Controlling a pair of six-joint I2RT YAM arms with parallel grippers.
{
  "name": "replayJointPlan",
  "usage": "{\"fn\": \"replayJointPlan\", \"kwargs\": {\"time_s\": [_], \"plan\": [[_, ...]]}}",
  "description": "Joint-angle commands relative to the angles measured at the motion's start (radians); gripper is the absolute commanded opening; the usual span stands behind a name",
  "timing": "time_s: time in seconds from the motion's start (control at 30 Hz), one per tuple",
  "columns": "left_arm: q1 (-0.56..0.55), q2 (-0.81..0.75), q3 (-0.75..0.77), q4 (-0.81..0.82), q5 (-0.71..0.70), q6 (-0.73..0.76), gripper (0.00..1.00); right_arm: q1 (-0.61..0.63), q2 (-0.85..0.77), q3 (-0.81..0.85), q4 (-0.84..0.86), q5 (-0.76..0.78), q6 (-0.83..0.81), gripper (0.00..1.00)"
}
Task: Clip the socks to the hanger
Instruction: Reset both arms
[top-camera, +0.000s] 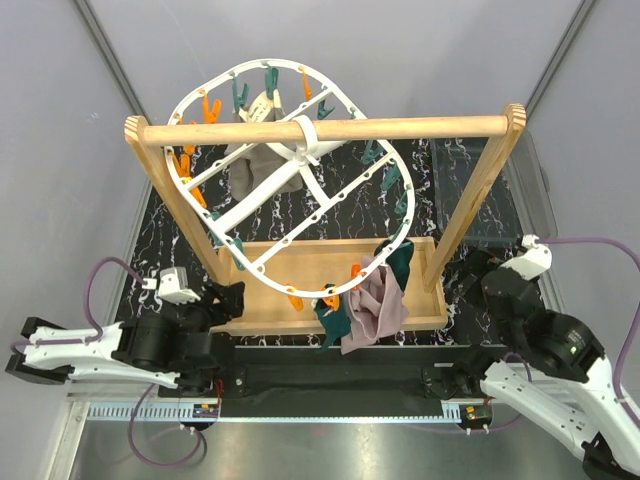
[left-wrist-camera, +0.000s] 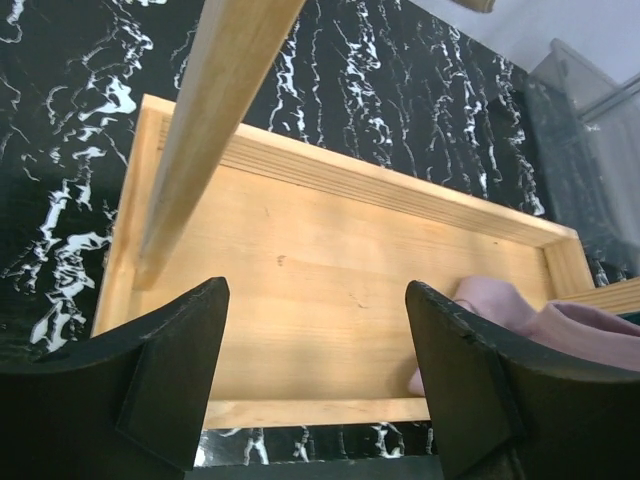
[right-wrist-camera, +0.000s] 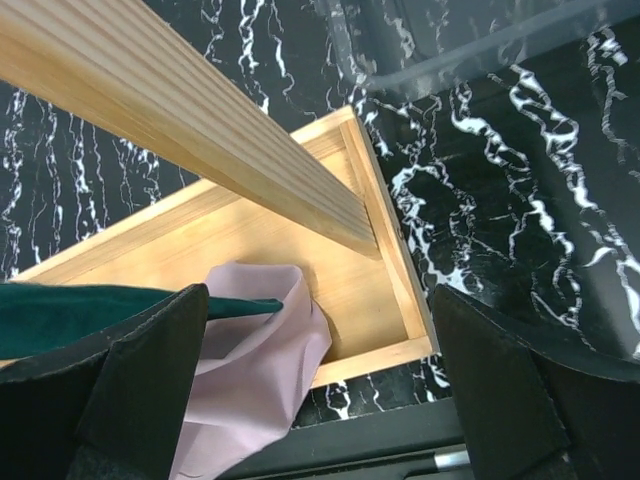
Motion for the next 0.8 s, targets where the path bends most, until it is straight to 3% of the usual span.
{"fn": "replayJointPlan", "kwargs": {"time_s": [0.0,0.07,0.2,0.37,0.5,0.67,0.77], "plan": [[0.005,-0.072,-0.052,0.101,-0.036,0.131,0.78,0.006,-0.115,-0.110,0.147,-0.023,0.024,1.00],[0.005,-0.114,-0.098,0.318,-0.015,0.322,0.80,0.006,-0.228,-0.214,0.259,-0.075,-0.014,1.00],[0.004,-0.172,-0.236,0.581,0.018,0.444,0.89,0.006,-0.379,-0.393,0.432,-0.190,-0.067,1.00],[0.005,-0.194,-0.385,0.773,0.071,0.432,0.99,0.006,-0.463,-0.623,0.676,-0.386,-0.084,1.00],[0.004,-0.203,-0.454,0.885,0.108,0.447,0.99,0.006,-0.489,-0.788,0.865,-0.498,-0.079,1.00],[0.005,-0.238,-0.569,1.058,0.174,0.452,0.99,0.006,-0.485,-0.980,1.051,-0.476,-0.024,1.00],[0.005,-0.263,-0.654,1.089,0.205,0.357,0.99,0.006,-0.442,-0.981,1.020,-0.420,-0.016,1.00]]}}
